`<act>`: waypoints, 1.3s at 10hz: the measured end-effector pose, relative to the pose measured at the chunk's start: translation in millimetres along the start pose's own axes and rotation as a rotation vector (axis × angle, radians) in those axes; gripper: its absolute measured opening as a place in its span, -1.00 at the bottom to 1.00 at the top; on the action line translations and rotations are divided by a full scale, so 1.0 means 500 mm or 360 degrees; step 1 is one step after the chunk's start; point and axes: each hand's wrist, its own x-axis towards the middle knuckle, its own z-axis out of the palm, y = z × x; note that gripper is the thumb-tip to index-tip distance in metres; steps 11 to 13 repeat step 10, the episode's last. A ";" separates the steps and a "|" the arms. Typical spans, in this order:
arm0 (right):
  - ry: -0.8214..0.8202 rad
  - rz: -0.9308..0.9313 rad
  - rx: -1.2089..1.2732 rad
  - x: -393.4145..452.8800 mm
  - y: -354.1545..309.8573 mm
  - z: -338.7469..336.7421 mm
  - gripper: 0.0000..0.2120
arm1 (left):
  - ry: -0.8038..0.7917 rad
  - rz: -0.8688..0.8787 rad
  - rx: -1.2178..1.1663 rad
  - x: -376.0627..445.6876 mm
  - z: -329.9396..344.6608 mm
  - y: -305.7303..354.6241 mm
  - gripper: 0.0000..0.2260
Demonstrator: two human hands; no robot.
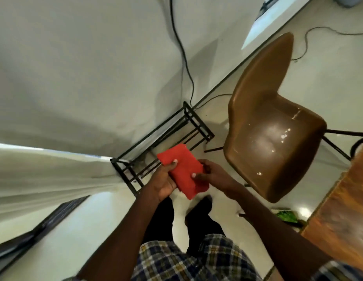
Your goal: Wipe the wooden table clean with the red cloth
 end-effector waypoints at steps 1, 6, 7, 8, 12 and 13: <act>0.0038 0.0092 -0.0026 0.080 0.025 0.015 -0.54 | 0.0091 -0.0034 0.0043 0.047 -0.053 -0.017 -0.81; 0.0389 -0.0079 -0.0600 0.529 0.220 0.232 -0.53 | 0.0612 0.0165 0.0616 0.468 -0.362 -0.037 -0.67; 0.0364 -0.0070 -0.0875 0.562 0.240 0.249 -0.54 | 0.0689 0.0207 0.0900 0.501 -0.391 -0.042 -0.70; 0.0380 -0.0143 -0.1152 0.570 0.245 0.257 -0.50 | 0.0886 0.0271 0.1188 0.536 -0.420 -0.065 -0.56; 0.0596 -0.0211 -0.1598 0.484 0.179 0.253 -0.41 | 0.1191 0.0579 0.1837 0.377 -0.335 -0.037 -0.51; 0.0596 -0.0211 -0.1598 0.484 0.179 0.253 -0.41 | 0.1191 0.0579 0.1837 0.377 -0.335 -0.037 -0.51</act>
